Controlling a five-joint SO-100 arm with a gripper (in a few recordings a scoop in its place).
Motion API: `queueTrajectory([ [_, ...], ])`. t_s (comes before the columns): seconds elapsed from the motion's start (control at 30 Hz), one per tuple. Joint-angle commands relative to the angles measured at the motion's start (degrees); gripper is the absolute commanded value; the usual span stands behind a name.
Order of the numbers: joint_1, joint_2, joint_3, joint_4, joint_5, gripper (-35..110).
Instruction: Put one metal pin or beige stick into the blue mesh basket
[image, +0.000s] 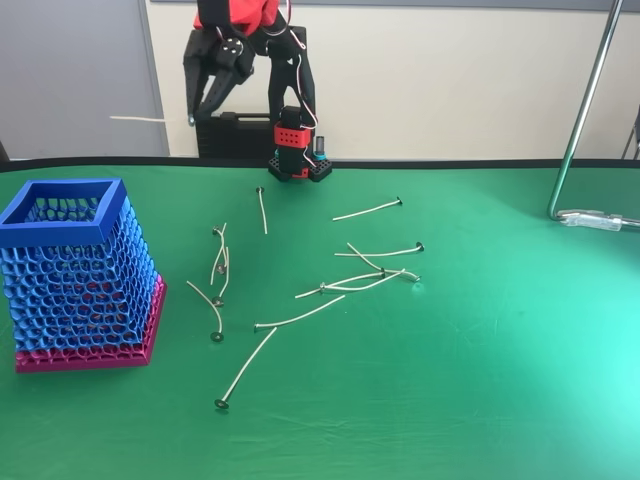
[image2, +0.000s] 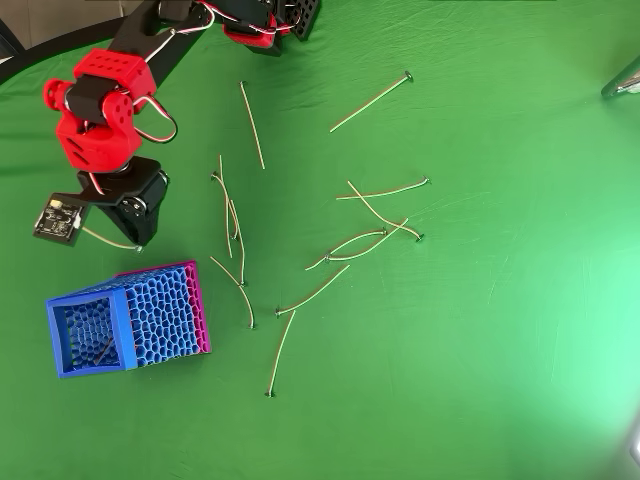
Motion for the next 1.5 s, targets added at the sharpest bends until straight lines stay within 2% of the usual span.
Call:
queueTrajectory([
  [0.0, 2.2, -2.2, -7.2, 0.2, -2.0, 1],
  [0.47, 8.1, -17.7, -25.4, 0.2, -6.6, 1],
  [0.87, 11.1, -26.5, -34.4, -0.8, -10.5, 1],
  [1.13, 9.6, -35.3, -41.6, -5.3, -11.3, 0],
  [1.47, 10.0, -41.6, -42.0, -23.1, -14.0, 0],
])
